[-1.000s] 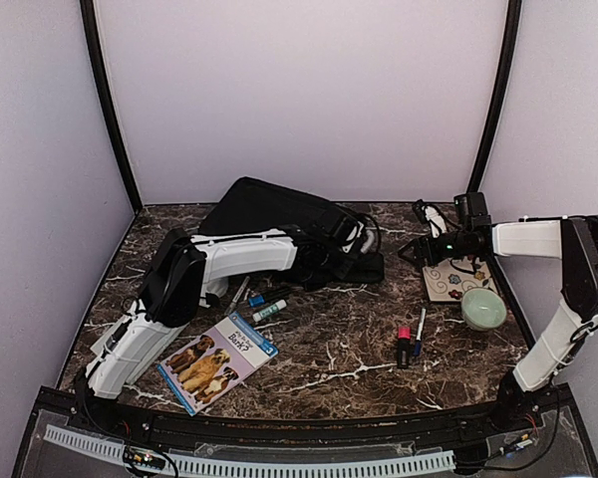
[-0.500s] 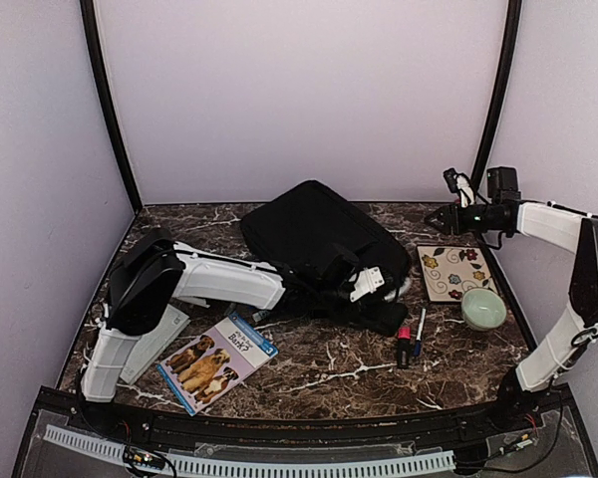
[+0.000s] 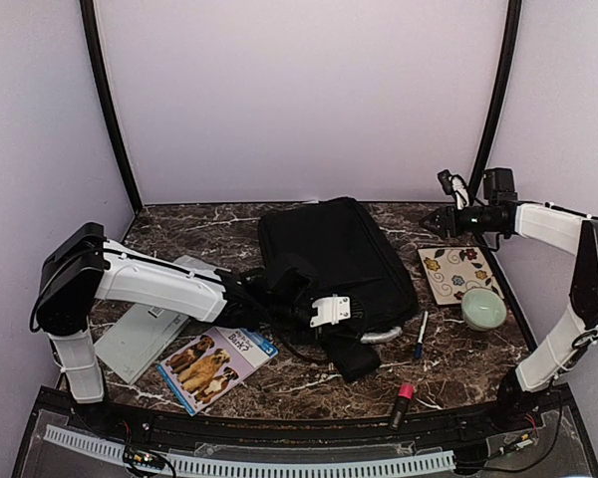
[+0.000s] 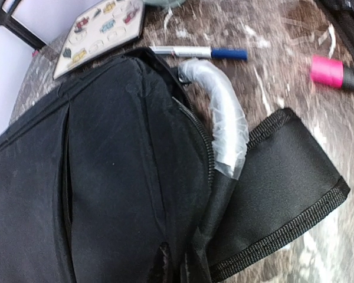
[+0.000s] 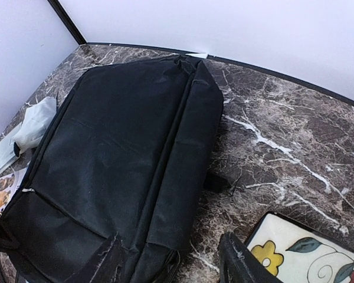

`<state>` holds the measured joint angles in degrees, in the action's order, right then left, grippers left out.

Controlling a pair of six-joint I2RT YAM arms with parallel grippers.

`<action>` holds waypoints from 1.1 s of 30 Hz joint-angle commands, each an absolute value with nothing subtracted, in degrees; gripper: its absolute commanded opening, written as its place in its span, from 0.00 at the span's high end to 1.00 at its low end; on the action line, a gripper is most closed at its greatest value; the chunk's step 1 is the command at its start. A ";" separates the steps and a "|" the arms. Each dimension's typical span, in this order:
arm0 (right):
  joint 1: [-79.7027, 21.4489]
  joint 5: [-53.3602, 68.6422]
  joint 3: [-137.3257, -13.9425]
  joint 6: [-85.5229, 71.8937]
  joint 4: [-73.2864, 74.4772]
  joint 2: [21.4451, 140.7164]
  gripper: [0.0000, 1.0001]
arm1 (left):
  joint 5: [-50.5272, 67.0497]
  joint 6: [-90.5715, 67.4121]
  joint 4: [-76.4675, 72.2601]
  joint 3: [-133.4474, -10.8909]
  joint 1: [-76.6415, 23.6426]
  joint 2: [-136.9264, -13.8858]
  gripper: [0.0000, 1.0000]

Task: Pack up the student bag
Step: Place the student bag at the center of the board, then move the pen to the corner of the board.

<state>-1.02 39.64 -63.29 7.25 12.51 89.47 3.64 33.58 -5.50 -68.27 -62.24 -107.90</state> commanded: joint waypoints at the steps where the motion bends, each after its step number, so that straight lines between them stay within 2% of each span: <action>1: -2.89 40.27 -63.06 9.81 13.51 90.09 0.47 | 0.34 35.62 -4.84 -63.84 -60.53 -103.42 1.00; 6: -4.57 41.17 -62.60 16.89 17.15 87.96 0.48 | -0.01 35.41 -4.22 -62.78 -59.42 -100.89 1.00; 7: -5.02 41.25 -62.64 18.84 18.47 87.49 0.48 | 0.08 35.23 -3.10 -63.44 -59.41 -100.37 0.92; 9: -6.30 40.34 -62.89 23.04 21.75 86.63 0.48 | -0.99 34.14 -2.29 -63.97 -59.41 -99.15 0.64; 10: -7.07 39.66 -62.80 25.13 23.42 86.14 0.48 | -1.49 33.37 -1.98 -63.82 -59.41 -98.24 0.56; 12: -8.41 38.71 -62.67 29.88 26.96 85.07 0.48 | -2.02 31.29 -1.40 -62.94 -59.41 -94.97 0.44; 15: -10.36 38.92 -61.90 37.77 33.92 83.50 0.49 | -3.45 27.10 -1.92 -59.42 -59.41 -89.48 0.35; 20: -17.59 38.79 -59.70 47.55 44.02 80.35 0.55 | -4.61 16.39 -0.65 -53.94 -57.73 -82.69 0.32; 25: -33.59 29.53 -54.10 55.30 50.41 77.35 0.58 | -4.57 5.39 -1.96 -48.41 -52.26 -79.44 0.34; 30: -46.70 25.43 -52.08 57.81 55.38 78.22 0.54 | -5.97 0.36 -4.95 -46.30 -49.30 -79.77 0.31; 33: -55.07 22.32 -50.59 56.82 54.50 79.99 0.43 | -6.47 -2.50 -5.38 -46.92 -47.93 -81.45 0.30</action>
